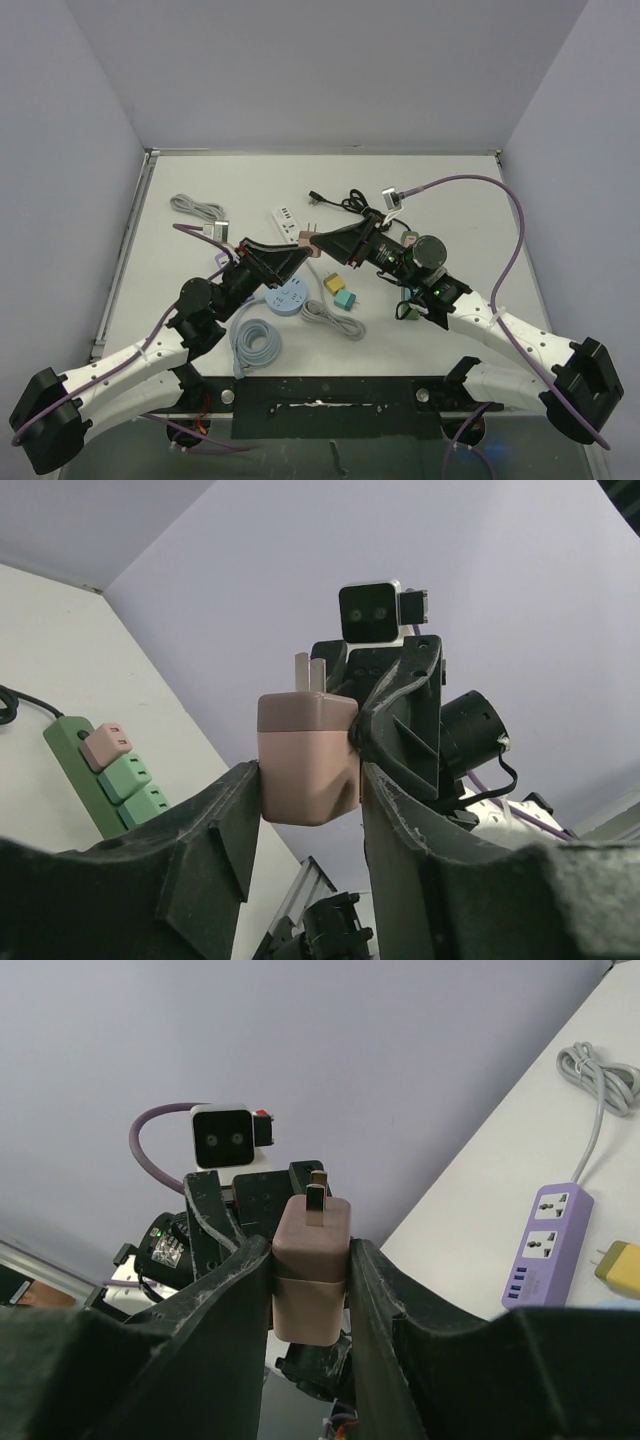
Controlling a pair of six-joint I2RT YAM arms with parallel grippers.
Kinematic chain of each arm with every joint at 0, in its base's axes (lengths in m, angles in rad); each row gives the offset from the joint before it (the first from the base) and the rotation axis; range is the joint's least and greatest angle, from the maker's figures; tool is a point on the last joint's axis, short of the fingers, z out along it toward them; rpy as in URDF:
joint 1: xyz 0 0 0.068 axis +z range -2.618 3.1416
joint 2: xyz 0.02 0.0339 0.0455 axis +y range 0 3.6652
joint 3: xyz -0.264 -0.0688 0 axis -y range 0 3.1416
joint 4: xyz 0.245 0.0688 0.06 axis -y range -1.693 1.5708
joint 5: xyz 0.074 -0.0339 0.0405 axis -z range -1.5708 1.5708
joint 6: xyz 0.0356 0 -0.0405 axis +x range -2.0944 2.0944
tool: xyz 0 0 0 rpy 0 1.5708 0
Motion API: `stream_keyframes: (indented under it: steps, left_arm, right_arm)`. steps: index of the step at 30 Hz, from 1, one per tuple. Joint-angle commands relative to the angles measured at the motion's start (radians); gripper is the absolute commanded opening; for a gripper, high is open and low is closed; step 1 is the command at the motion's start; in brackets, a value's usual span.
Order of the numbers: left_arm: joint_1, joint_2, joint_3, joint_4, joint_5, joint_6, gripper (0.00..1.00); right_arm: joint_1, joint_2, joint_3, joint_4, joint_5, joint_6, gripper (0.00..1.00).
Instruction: Insert the plug
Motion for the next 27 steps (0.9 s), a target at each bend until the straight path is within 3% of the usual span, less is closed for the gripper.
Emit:
stream_keyframes:
  steps: [1, 5, 9, 11, 17, 22, 27]
  left_arm:
    - [0.003, -0.002, 0.06, 0.085, 0.011, 0.02, 0.37]
    - [0.003, -0.011, 0.068, 0.05, 0.028, 0.049, 0.21]
    - [0.012, -0.046, 0.111, -0.124, 0.1, 0.152, 0.15]
    - [0.025, -0.063, 0.161, -0.271, 0.17, 0.229, 0.15]
    - [0.071, -0.085, 0.291, -0.569, 0.398, 0.378, 0.15]
    - [0.102, -0.08, 0.299, -0.551, 0.492, 0.32, 0.12]
    - [0.119, -0.078, 0.285, -0.562, 0.43, 0.285, 0.09]
  right_arm:
    - [0.011, -0.014, -0.001, 0.109, -0.027, 0.01, 0.21]
    - [0.012, -0.022, 0.0, 0.087, -0.043, -0.009, 0.29]
    - [0.002, -0.056, 0.047, -0.074, -0.036, -0.084, 0.57]
    - [0.002, -0.072, 0.094, -0.174, -0.039, -0.139, 0.63]
    - [-0.014, -0.094, 0.169, -0.357, -0.197, -0.271, 0.65]
    - [-0.018, -0.072, 0.167, -0.418, -0.311, -0.275, 0.6]
    - [-0.016, -0.112, 0.072, -0.306, -0.302, -0.254, 0.65]
